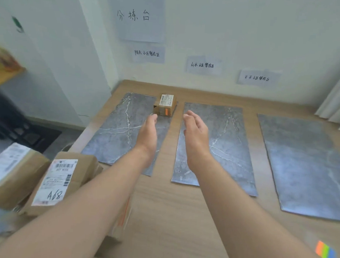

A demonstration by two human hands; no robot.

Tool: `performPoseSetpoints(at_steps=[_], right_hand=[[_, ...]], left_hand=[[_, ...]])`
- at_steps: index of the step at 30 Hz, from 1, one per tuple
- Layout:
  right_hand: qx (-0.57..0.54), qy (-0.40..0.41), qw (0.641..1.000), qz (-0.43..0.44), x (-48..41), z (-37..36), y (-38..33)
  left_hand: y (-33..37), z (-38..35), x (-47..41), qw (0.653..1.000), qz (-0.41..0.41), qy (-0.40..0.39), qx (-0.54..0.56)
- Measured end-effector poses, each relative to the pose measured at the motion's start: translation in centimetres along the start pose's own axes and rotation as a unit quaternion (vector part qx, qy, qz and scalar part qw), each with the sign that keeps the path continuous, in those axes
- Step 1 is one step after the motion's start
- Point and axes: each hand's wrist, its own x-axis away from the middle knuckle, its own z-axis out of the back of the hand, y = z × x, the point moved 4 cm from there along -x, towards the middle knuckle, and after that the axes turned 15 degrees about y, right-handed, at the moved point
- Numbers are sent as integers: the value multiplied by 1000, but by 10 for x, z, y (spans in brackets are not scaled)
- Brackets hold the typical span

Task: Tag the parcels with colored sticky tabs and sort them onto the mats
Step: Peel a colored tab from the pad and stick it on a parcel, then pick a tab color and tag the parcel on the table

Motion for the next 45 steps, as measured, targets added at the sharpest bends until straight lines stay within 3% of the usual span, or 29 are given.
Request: performPoseSetpoints(at_steps=[11,22,35,41,45], right_hand=[[-27,-20,998,47,151,65,-40],[-17,-76,995,62,288,111,-24],[37,-79,996,-3,358,71,78],[75,-73,994,-23,376,65,132],[104,-68,992,-36,384,63,157]], left_hand=[[26,80,154,999,-45,-11,0],[29,179,292,995,-92,-10,-23],[-50,297,294,999,-22,13,-23],[-99,320,288,990,-60,-14,-123],[-111,328,294,978,-98,16,-186]])
